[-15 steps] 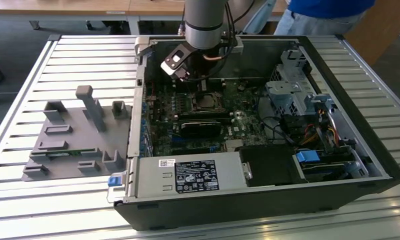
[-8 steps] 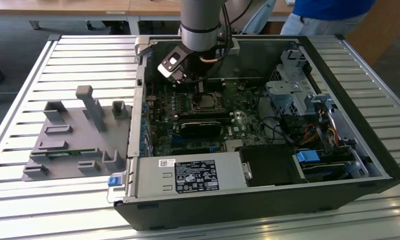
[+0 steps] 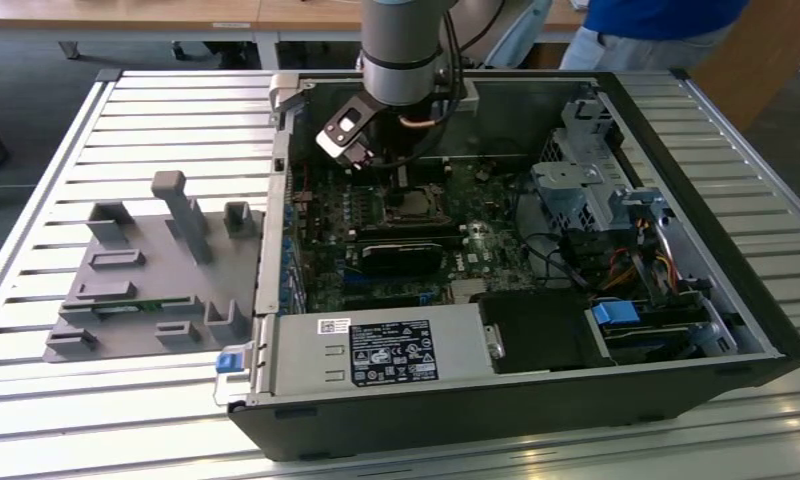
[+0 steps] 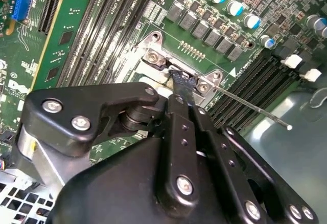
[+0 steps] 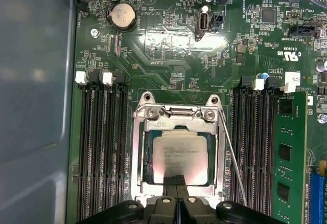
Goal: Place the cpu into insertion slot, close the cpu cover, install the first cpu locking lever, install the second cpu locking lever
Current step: 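Close the cpu cover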
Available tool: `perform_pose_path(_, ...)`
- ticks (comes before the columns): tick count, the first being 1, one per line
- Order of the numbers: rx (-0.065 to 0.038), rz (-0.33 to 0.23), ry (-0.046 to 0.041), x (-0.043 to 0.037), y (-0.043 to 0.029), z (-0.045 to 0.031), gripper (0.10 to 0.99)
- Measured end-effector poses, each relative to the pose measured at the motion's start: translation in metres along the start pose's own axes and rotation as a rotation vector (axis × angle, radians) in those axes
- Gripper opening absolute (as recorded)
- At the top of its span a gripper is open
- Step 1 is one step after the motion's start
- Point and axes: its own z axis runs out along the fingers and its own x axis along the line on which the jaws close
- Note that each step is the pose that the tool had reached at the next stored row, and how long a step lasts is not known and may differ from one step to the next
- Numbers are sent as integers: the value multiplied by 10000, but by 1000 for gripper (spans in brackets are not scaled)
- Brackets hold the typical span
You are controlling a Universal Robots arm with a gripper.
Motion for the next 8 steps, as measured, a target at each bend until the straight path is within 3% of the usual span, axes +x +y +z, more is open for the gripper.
perform_pose_path(8, -44, 0, 15, 36, 121, 6, 106)
